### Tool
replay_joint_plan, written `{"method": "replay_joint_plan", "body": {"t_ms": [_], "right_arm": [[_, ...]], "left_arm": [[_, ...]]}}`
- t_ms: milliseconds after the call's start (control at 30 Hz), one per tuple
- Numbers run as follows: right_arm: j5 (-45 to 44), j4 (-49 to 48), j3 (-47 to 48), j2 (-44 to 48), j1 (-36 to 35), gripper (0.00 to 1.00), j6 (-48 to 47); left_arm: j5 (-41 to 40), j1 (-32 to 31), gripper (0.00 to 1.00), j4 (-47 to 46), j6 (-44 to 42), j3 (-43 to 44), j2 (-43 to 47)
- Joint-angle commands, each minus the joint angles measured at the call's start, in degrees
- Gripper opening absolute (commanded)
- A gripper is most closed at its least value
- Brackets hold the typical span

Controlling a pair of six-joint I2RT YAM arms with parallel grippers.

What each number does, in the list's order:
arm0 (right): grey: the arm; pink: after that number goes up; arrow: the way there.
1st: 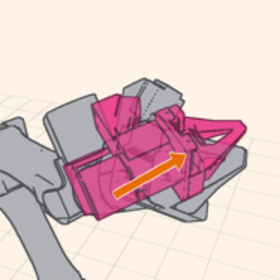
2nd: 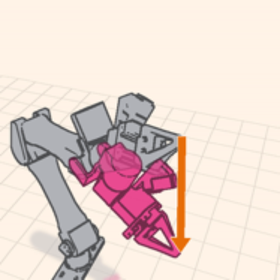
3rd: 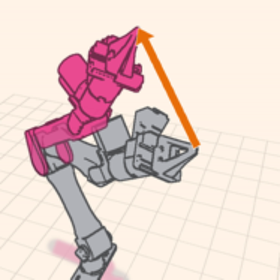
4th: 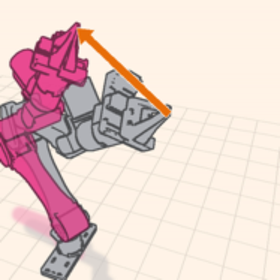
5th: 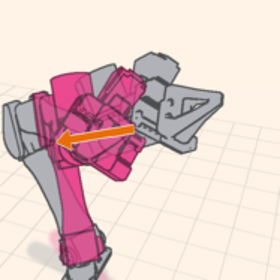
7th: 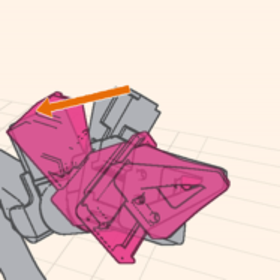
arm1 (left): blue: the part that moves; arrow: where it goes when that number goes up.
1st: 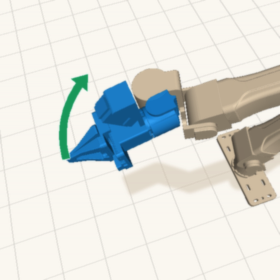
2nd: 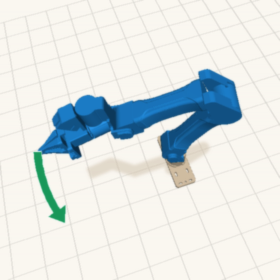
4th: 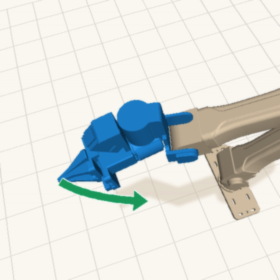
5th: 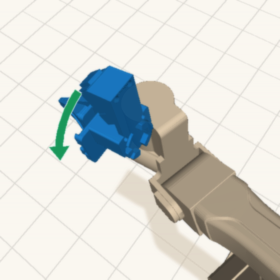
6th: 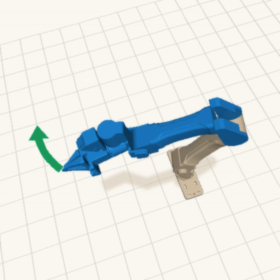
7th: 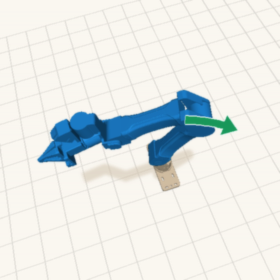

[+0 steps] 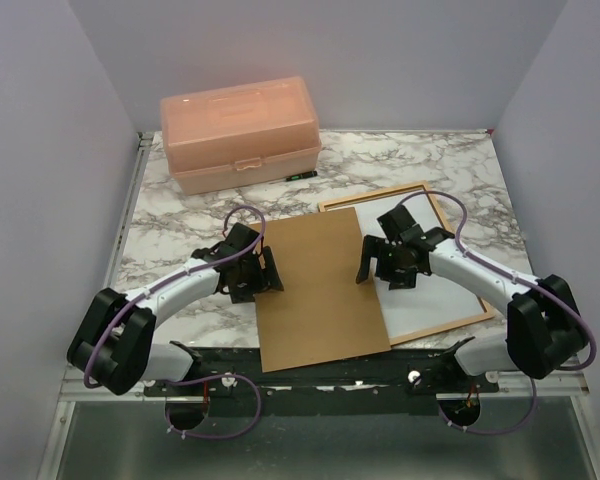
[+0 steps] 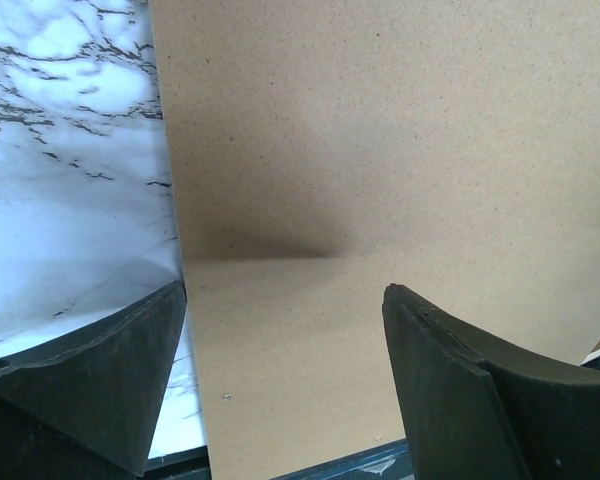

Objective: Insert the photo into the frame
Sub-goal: Move the photo frame item to the center of the board, then turn over the photo frame item at the center of the board.

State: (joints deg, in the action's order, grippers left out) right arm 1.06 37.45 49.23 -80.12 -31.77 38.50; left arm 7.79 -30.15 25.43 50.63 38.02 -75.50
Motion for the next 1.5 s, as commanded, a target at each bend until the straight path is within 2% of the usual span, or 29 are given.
{"method": "replay_joint_plan", "body": {"t_ms": [0,300,533,800,1033,1267,1467], "right_arm": [[9.6,-5.8,-3.0,2.2,3.5,0.94,-3.0],[24.1,-16.3,-8.5,1.3,4.3,0.92,-2.8],[28.4,-16.5,-6.1,5.4,4.3,0.9,-2.0],[39.4,-19.2,-1.3,10.5,4.4,0.89,2.1],[42.9,-19.9,2.6,12.7,4.4,0.86,4.4],[44.1,-21.2,1.5,13.5,4.3,0.8,7.0],[46.7,-27.9,-0.7,14.2,3.7,0.74,12.8]], "left_arm": [[1.8,-0.4,0.81,-0.6,0.2,0.4,-1.2],[3.5,-0.4,0.81,-2.1,0.0,0.0,-2.2],[4.4,-0.4,0.8,-2.2,-0.5,0.9,-3.0],[4.9,-0.5,0.8,-2.6,-0.8,1.0,-3.5],[4.9,-0.5,0.8,-2.9,-0.6,0.4,-2.6],[5.7,-0.7,0.8,-3.4,-0.3,1.2,-2.1],[6.2,-0.9,0.8,-4.6,0.0,0.6,-2.3]]}}
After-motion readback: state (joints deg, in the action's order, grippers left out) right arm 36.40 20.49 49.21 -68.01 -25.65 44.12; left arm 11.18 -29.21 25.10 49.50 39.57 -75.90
